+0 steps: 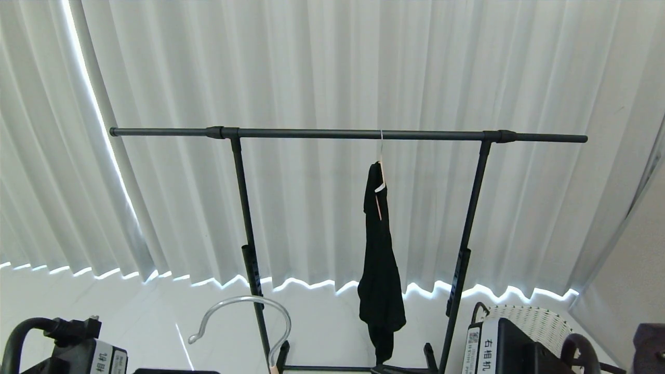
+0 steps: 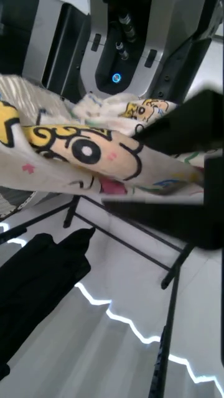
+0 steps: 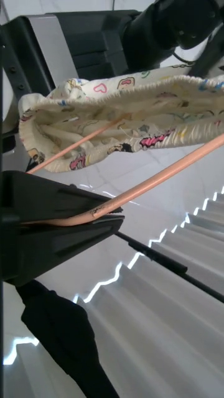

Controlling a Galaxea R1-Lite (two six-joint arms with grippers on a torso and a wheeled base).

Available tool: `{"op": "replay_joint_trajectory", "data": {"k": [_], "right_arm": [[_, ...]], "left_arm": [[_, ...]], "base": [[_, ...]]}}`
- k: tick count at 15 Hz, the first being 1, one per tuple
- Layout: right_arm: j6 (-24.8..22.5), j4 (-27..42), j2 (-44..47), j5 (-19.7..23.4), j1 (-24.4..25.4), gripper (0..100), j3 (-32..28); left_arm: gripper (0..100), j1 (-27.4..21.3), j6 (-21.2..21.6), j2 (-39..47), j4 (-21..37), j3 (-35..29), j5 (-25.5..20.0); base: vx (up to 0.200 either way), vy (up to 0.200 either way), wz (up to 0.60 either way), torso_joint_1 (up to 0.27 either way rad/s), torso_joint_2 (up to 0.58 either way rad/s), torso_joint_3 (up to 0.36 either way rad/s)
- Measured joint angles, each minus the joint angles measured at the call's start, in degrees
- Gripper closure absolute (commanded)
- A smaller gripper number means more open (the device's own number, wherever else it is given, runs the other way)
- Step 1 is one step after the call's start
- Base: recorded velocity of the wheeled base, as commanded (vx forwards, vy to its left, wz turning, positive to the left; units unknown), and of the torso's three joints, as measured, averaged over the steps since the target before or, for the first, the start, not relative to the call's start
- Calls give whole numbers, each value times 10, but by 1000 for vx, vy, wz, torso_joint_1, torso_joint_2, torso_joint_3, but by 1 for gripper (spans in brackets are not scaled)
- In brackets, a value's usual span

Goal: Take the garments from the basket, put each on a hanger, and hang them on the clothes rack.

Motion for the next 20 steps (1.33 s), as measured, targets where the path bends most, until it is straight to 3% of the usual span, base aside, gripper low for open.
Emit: {"op": "replay_joint_trajectory", "data": {"k": [3,4,10,15,17,20], "right_arm": [[0,0,2,0,1,100,-4],[0,-1,2,0,1,0,-4],[1,-2,0,-23,-3,0,3],[6,-1,-8,-44,-9,0,26],[26,0,-10,-43,-19,0,27],[68,4,-4,-42,-28,0,24]], "left_arm": [[100,-1,0,1,0,1,0],[100,-1,0,1,1,1,0],[100,8,-3,2,1,13,11],[100,91,-1,2,-20,20,59],[100,119,-1,8,-30,20,95],[100,136,-4,29,-77,-6,106]], "base": [[0,0,0,0,0,0],[0,0,0,0,0,0],[0,0,0,0,0,0],[0,0,0,0,0,0],[0,0,0,0,0,0],[0,0,0,0,0,0]]}}
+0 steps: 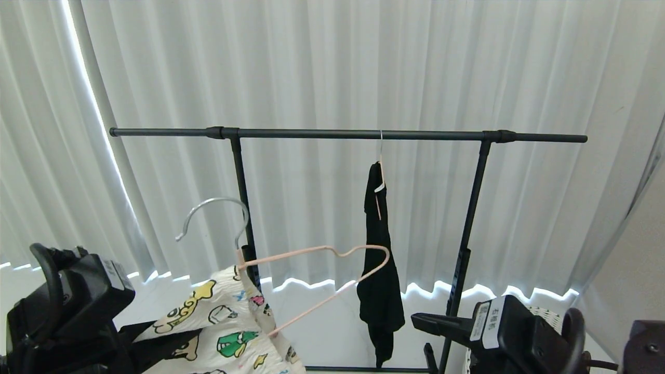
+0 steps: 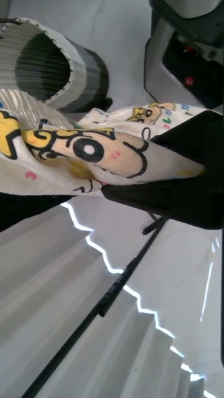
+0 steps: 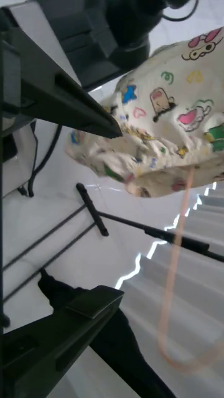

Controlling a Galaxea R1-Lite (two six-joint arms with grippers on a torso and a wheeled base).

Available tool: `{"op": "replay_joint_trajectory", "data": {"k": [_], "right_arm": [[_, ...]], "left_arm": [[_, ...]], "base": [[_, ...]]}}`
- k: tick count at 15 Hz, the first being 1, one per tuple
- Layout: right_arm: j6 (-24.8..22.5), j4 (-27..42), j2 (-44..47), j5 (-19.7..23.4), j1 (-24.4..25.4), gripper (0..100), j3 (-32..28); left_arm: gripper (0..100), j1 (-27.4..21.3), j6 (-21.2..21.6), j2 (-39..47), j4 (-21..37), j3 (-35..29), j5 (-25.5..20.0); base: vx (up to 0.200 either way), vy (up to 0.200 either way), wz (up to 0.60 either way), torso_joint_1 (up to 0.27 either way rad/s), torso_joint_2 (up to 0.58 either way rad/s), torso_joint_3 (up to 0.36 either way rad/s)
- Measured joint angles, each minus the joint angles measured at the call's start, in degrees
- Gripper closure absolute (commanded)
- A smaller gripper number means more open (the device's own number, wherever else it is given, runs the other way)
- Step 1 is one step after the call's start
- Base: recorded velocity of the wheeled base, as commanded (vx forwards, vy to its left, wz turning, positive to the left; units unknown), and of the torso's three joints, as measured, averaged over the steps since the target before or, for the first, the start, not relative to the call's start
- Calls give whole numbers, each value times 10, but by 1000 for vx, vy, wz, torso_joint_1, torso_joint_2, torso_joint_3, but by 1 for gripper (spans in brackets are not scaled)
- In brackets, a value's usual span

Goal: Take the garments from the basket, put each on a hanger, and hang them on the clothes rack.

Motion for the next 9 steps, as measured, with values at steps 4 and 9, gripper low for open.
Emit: {"op": "replay_joint_trajectory", "data": {"k": [4,9], "right_arm": [[74,0,43,0,-49,0,-39],[117,0,152,-1,-107,0,-149]], "left_arm": [[100,0,-1,24,-9,-54,-1],[100,-39,-1,36,-8,-89,-1]], "base": [[0,0,0,0,0,0],[0,0,0,0,0,0]]}}
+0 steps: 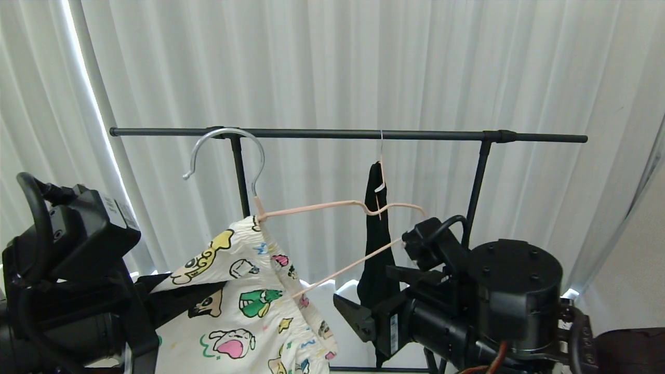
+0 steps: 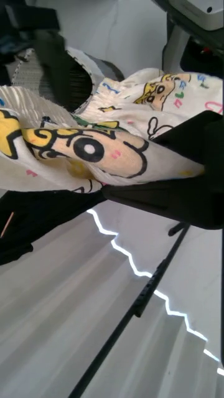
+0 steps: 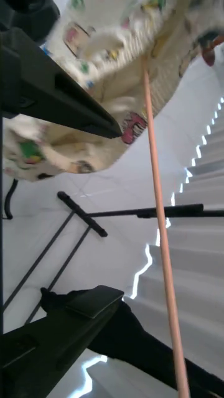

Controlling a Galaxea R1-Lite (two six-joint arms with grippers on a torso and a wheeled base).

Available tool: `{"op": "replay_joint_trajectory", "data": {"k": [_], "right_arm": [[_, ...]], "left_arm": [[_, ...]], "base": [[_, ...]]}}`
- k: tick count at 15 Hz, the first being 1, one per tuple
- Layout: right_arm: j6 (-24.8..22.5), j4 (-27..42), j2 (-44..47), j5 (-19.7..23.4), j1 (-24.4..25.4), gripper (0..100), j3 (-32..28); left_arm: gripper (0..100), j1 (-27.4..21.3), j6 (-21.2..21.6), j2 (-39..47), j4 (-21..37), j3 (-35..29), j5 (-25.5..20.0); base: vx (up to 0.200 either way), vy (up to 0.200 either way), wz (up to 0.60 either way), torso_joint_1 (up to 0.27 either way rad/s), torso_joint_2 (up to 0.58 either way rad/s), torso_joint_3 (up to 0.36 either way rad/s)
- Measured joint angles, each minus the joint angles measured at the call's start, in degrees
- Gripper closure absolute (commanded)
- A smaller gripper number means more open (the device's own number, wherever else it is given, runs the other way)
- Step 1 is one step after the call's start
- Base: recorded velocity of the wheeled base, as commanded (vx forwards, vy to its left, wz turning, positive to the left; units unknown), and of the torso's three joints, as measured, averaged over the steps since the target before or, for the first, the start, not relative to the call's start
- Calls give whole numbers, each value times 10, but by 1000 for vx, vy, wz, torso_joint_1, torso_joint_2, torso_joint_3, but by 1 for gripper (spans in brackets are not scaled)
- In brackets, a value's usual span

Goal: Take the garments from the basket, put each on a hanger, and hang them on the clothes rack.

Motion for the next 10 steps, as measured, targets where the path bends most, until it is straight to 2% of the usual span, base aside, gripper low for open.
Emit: {"op": "replay_joint_trajectory", "data": {"k": [7,10], "right_arm": [[0,0,54,-4,70,0,-1],[0,0,72,-36,84,0,3]], "left_arm": [[100,-9,0,14,-13,-12,0],[100,-9,-1,16,-22,-15,1]], "base": [[0,0,0,0,0,0],[0,0,0,0,0,0]]}}
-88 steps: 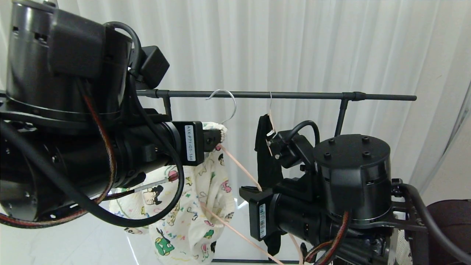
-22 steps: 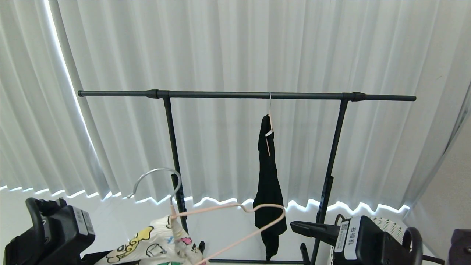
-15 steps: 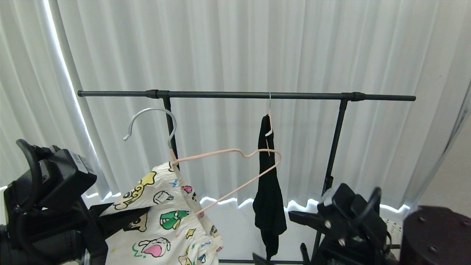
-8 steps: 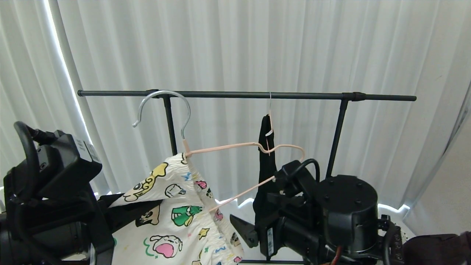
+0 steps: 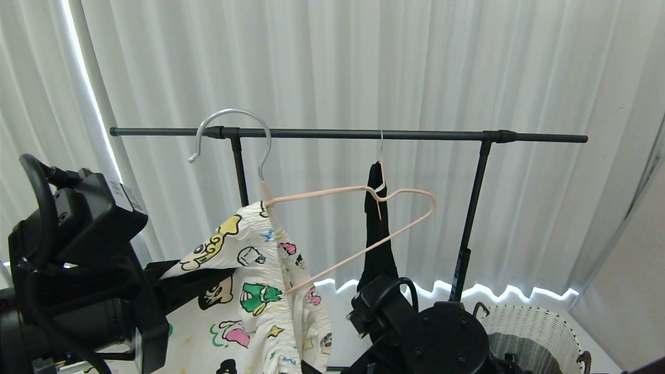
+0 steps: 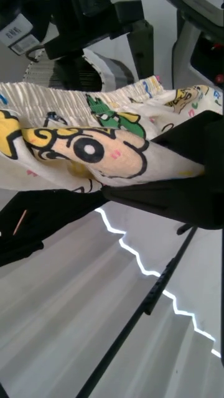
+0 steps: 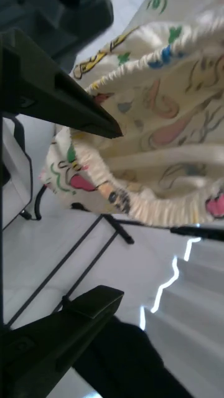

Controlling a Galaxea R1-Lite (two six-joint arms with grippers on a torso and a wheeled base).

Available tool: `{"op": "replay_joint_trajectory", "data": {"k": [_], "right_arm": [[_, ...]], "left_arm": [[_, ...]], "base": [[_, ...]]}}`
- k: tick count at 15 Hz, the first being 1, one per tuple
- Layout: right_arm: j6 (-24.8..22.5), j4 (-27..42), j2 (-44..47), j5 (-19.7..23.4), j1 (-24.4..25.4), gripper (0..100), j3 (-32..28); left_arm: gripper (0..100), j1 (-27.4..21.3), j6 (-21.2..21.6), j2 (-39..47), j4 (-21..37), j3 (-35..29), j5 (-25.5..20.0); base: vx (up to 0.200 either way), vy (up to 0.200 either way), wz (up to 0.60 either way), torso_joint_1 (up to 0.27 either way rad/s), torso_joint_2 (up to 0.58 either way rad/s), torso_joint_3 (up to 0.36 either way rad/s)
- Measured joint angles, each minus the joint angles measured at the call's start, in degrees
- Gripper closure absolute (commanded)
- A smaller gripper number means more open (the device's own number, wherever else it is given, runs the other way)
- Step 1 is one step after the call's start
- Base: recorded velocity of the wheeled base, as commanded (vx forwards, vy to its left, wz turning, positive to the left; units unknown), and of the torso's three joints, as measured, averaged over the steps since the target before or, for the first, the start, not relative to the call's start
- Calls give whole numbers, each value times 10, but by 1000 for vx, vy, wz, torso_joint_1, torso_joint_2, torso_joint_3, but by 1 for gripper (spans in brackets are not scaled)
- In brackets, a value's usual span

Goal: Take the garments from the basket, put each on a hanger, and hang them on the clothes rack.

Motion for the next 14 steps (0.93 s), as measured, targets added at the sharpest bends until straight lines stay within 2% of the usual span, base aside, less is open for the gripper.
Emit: {"op": "replay_joint_trajectory", "data": {"k": [3,4,9,14], "right_arm": [[0,0,13,-16,0,0,1],[0,0,15,-18,-1,100,1],[-5,0,19,-66,-24,100,5],[-42,-1,3,-83,-103,100,11]], "left_arm": [[100,1,0,-1,0,0,0],[100,2,0,-2,0,0,0],[100,4,0,-3,-3,3,2],[100,30,0,-6,-3,18,1]], "base": [[0,0,0,0,0,0],[0,0,0,0,0,0],[0,0,0,0,0,0],[0,0,0,0,0,0]]}}
